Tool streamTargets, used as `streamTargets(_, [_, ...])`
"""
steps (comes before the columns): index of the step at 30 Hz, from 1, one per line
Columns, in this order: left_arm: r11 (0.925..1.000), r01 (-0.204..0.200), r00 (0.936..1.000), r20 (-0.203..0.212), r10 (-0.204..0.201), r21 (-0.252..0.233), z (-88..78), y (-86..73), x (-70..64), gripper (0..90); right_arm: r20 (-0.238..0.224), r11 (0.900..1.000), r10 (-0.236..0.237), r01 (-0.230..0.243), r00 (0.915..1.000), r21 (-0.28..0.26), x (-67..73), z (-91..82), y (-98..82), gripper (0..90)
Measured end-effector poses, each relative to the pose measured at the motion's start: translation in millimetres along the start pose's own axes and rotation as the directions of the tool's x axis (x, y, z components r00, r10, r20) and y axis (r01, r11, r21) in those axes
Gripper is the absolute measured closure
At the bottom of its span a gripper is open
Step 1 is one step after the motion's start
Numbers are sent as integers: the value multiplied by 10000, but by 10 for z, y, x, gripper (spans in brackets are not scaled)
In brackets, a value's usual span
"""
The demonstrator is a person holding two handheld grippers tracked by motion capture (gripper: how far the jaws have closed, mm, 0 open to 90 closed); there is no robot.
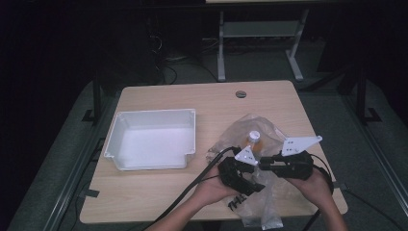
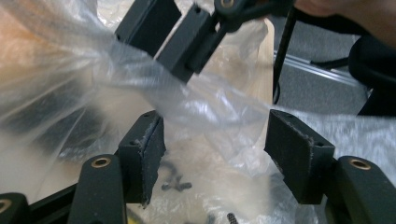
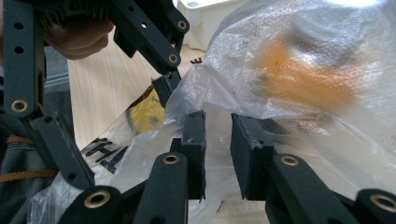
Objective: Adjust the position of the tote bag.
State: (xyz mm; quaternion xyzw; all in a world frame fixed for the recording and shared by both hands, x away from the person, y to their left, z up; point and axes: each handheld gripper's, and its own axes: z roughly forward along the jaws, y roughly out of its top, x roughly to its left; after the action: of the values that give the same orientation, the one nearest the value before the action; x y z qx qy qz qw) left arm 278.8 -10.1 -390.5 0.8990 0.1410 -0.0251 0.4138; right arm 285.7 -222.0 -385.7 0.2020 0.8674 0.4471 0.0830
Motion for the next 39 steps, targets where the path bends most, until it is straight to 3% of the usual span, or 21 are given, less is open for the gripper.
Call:
streamTargets(3, [10000, 17, 9999, -139, -17, 52, 5, 2, 7, 389, -36, 10000, -37, 38, 10000, 23, 13, 22, 14, 749])
streamTargets(11, [9990, -335, 9960, -813, 358, 293, 13, -19, 28, 746, 6, 9999, -118, 118, 9999, 23, 25, 62, 39, 750])
streamTargets(15, [9995, -239, 9931, -1141, 258, 186, 2, -32, 45, 877, 64, 9999, -100, 100, 9999, -26, 23, 46, 37, 743])
streamTargets(21, [9996, -159, 9904, -1367, 189, 233, -14, -82, 83, 892, 215, 9997, -46, 51, 9998, -233, 6, -83, -9, 697])
streamTargets(27, [9977, -391, 9852, -1646, 478, 559, -55, -116, 92, 893, 616, 9979, 196, -157, 9979, -624, -66, -273, -86, 657])
streamTargets(33, [9938, -625, 9779, -1936, 793, 915, -166, -128, 103, 895, 1168, 9938, 787, -687, 9900, -879, -197, -405, -218, 509])
streamTargets(34, [9938, -625, 9779, -1936, 793, 915, -166, -128, 103, 895, 1168, 9938, 787, -687, 9900, -879, -197, -405, -218, 509])
streamTargets(36, [9934, -617, 9775, -1952, 798, 971, -214, -136, 127, 895, 1314, 9930, 933, -827, 9869, -839, -247, -417, -257, 417])
streamTargets(39, [9917, -627, 9770, -1962, 840, 1125, -245, -137, 139, 896, 1432, 9950, 846, -760, 9861, -643, -298, -385, -264, 381])
